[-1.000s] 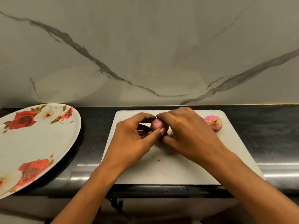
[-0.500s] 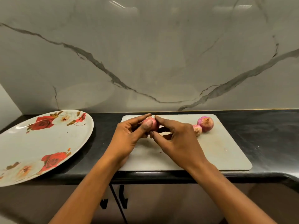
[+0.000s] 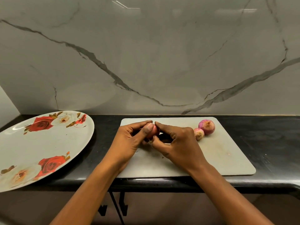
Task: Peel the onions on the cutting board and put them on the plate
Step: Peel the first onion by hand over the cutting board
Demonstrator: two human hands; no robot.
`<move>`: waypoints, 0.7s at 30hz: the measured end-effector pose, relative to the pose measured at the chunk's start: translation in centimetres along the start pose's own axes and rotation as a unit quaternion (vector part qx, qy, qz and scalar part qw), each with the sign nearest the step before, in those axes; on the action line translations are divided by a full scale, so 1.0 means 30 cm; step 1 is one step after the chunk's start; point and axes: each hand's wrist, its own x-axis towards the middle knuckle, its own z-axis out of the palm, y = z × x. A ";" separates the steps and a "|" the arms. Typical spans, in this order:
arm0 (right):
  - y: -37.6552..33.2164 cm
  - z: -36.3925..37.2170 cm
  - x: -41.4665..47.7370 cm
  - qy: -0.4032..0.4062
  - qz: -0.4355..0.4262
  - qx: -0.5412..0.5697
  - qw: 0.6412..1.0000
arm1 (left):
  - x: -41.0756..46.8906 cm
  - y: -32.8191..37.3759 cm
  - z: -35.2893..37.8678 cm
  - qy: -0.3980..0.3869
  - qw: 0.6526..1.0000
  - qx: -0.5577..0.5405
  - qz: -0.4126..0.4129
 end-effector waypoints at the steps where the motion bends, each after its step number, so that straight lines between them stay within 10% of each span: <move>1: 0.005 -0.001 -0.001 0.020 -0.005 -0.016 1.000 | 0.000 -0.001 0.001 0.003 1.000 -0.006 0.000; 21: 0.013 0.009 0.003 -0.019 -0.014 -0.067 0.997 | 0.020 -0.015 0.023 -0.029 0.999 0.010 0.016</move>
